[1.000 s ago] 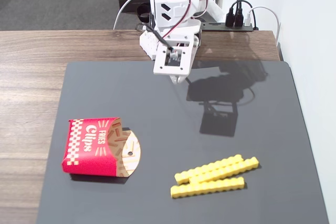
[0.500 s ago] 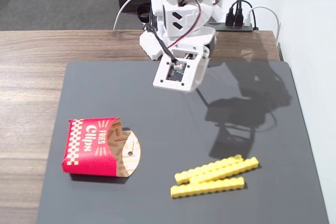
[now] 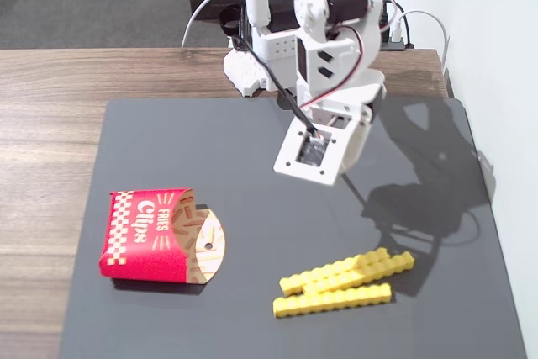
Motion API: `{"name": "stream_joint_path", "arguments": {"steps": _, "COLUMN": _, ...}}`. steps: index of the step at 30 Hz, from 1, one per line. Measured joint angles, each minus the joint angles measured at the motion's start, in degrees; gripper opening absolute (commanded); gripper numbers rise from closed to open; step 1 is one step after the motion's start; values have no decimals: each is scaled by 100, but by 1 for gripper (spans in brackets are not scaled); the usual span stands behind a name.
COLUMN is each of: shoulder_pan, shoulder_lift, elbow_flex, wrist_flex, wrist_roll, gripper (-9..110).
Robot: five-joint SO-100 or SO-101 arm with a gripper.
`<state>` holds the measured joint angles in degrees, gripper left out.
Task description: Grab a fry
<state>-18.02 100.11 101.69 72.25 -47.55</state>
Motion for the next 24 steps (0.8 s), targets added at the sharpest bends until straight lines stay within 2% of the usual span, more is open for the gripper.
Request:
{"name": "stream_joint_path", "arguments": {"steps": 19, "shoulder_pan": -70, "shoulder_lift": -2795, "elbow_flex": -3507, "wrist_flex": 624, "wrist_roll": 2171, "gripper": 1}}
{"name": "stream_joint_path", "arguments": {"steps": 22, "shoulder_pan": -70, "shoulder_lift": -3182, "elbow_flex": -4104, "wrist_flex": 791, "wrist_roll": 2479, "gripper": 11}}
{"name": "stream_joint_path", "arguments": {"steps": 24, "shoulder_pan": -62, "shoulder_lift": -3498, "elbow_flex": -4562, "wrist_flex": 940, "wrist_roll": 2654, "gripper": 14}}
